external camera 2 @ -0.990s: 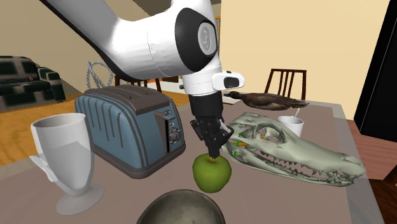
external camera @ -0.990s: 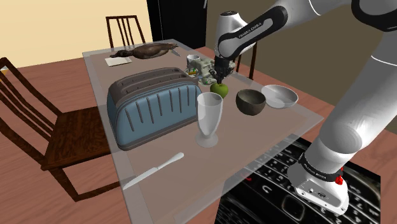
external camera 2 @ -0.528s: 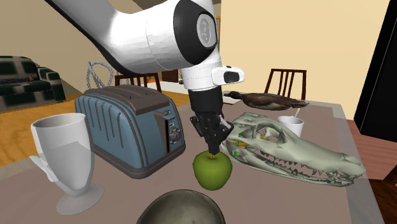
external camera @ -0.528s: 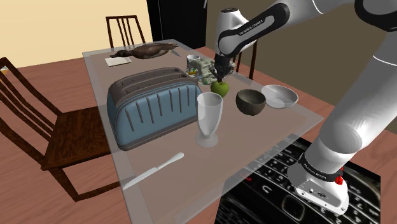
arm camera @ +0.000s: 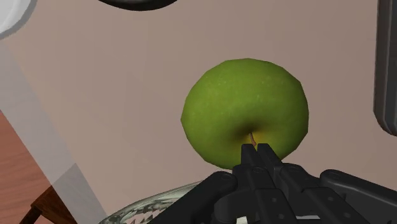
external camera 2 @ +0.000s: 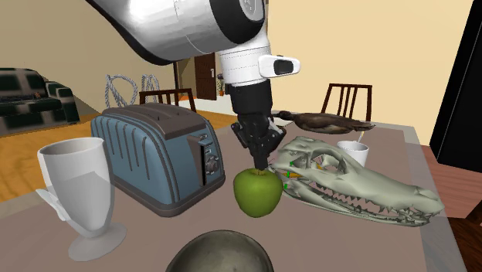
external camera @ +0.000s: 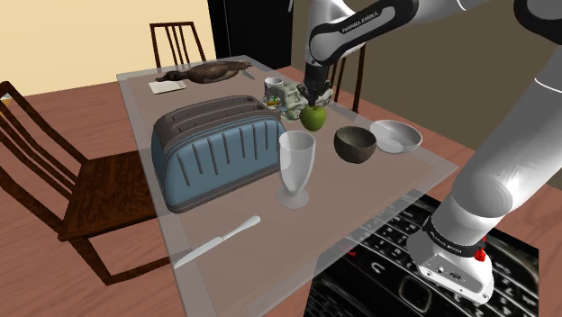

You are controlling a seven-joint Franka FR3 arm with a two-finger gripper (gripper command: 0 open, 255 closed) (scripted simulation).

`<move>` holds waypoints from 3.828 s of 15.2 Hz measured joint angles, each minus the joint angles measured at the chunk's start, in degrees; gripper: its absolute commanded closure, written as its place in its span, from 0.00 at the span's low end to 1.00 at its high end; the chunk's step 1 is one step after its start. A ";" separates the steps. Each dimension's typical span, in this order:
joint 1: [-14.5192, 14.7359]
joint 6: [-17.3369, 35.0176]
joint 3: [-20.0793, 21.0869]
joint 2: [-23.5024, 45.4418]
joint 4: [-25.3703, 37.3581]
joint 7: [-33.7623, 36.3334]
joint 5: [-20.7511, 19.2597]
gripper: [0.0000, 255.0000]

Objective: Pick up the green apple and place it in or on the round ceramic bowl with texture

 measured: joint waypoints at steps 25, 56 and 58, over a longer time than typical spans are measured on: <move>-0.03 -17.69 -0.28 -7.72 10.21 -3.20 2.01 1.00; -0.87 -14.81 -4.31 -37.18 -21.62 -8.18 2.59 1.00; -0.92 -13.20 -4.38 -37.02 -23.07 -8.09 2.49 1.00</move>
